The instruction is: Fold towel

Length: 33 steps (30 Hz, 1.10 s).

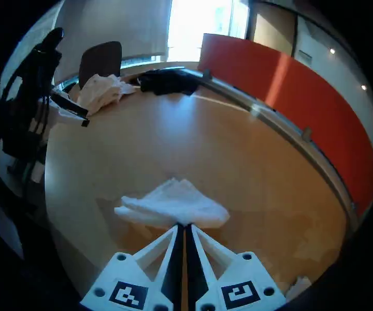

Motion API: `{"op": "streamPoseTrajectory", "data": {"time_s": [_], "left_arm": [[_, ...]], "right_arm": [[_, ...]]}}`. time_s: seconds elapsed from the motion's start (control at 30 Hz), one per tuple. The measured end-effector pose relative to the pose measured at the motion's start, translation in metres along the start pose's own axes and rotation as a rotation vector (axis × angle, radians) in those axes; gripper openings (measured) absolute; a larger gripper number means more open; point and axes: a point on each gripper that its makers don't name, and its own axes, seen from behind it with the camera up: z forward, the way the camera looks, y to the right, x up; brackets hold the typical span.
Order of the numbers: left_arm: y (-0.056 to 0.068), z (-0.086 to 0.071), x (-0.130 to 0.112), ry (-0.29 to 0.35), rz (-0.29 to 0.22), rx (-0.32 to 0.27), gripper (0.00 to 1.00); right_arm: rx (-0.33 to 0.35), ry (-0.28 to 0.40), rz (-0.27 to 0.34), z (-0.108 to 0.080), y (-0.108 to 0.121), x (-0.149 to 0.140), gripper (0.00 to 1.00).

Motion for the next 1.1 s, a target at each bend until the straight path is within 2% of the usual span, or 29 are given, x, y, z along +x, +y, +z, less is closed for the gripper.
{"op": "streamPoseTrajectory", "data": {"time_s": [0.17, 0.37, 0.67, 1.1], "left_arm": [[0.004, -0.002, 0.007, 0.012, 0.007, -0.006, 0.86], [0.012, -0.003, 0.013, 0.023, 0.016, -0.018, 0.86], [0.023, -0.001, 0.021, 0.032, 0.033, -0.035, 0.86], [0.039, 0.003, 0.021, 0.022, 0.059, -0.054, 0.86]], "right_arm": [[-0.036, 0.052, -0.017, -0.020, 0.018, 0.031, 0.08], [-0.071, 0.082, -0.001, -0.045, 0.039, 0.045, 0.08], [-0.166, 0.061, 0.019, -0.081, 0.088, 0.028, 0.08], [-0.268, 0.051, 0.114, -0.129, 0.163, -0.008, 0.07]]}}
